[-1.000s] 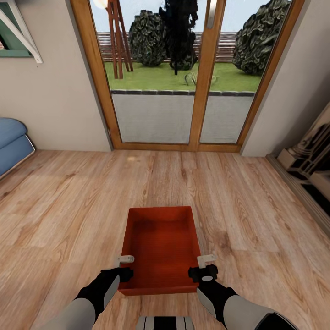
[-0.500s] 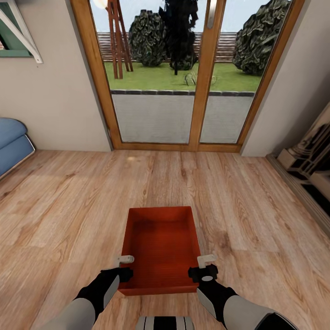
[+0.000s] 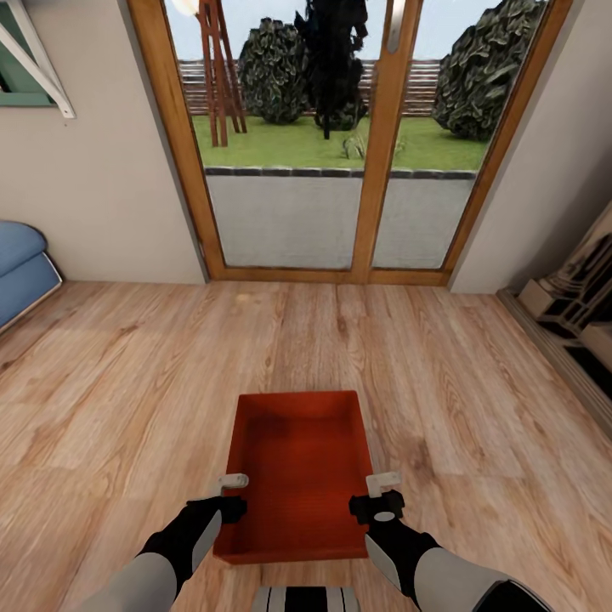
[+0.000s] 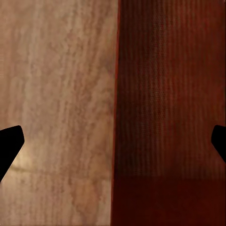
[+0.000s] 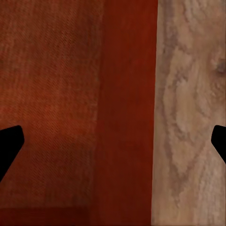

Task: Move the two storage containers from the living room to the garage. In the garage, place one container on the floor and stack the other container on top of it (either order is fine).

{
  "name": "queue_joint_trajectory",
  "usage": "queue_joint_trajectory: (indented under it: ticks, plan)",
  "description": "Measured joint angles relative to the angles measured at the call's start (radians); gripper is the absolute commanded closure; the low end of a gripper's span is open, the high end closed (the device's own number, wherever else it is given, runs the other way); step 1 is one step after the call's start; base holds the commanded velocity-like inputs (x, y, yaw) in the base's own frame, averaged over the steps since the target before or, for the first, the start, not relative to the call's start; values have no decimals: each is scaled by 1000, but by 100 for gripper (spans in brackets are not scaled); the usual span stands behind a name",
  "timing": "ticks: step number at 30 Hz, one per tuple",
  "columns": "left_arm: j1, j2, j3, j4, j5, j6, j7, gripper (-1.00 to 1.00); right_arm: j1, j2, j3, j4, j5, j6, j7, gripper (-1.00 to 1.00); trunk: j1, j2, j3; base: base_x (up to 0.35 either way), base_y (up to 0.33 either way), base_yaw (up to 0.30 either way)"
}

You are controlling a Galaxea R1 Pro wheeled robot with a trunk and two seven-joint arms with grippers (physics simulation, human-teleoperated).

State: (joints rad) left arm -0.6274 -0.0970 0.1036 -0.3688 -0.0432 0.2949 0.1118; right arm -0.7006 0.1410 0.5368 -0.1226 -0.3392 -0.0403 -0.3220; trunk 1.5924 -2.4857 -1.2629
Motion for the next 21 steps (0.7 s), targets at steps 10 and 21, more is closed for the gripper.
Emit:
queue_joint_trajectory:
  ticks: [10, 21]
  plan:
    - [0, 0, 1, 0, 1, -1, 0, -100, 0, -1, 0, 0, 0, 0, 0, -100, 0, 0, 0, 10, 1, 0]
    - [0, 0, 2, 0, 1, 0, 0, -100, 0, -2, 0, 0, 0, 0, 0, -100, 0, 0, 0, 0, 0, 0]
